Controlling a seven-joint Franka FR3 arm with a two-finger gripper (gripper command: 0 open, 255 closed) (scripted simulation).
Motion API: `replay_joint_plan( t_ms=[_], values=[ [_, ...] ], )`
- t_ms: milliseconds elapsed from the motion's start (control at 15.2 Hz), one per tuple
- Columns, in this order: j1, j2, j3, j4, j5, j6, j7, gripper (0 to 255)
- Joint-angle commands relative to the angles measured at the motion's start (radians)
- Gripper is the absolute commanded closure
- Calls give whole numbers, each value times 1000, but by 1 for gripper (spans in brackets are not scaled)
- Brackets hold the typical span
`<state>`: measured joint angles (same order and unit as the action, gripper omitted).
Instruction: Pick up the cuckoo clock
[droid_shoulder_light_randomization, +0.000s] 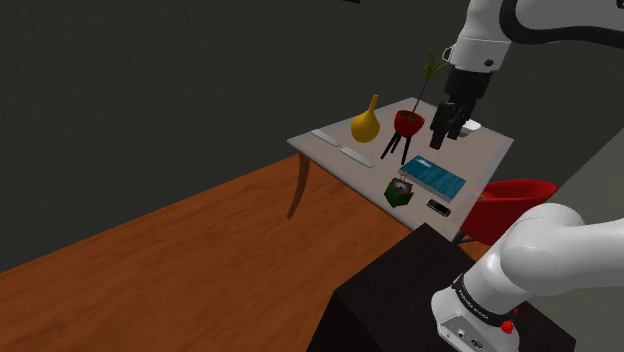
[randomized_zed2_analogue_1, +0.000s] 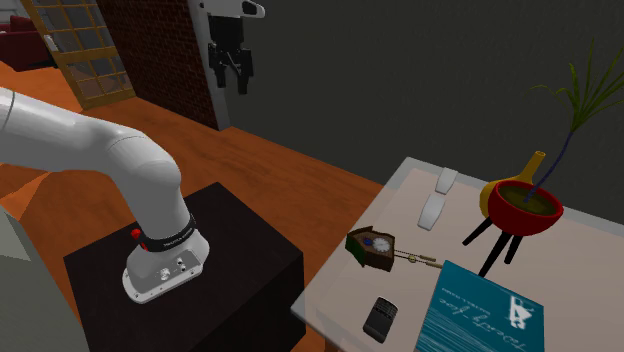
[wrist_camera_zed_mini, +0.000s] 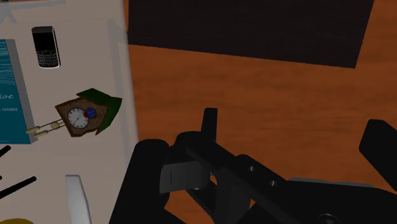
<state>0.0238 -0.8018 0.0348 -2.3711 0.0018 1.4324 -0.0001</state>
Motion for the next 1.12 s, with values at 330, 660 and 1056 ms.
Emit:
replay_joint_plan(
  t_ms=[330,660,1056],
  values=[
    [-54,113,-30,-42,-20,159,45,0],
    [-105,247,-63,-55,-38,311,89,0],
    [-161,428,-109,-35,-52,478,139,0]
  ],
)
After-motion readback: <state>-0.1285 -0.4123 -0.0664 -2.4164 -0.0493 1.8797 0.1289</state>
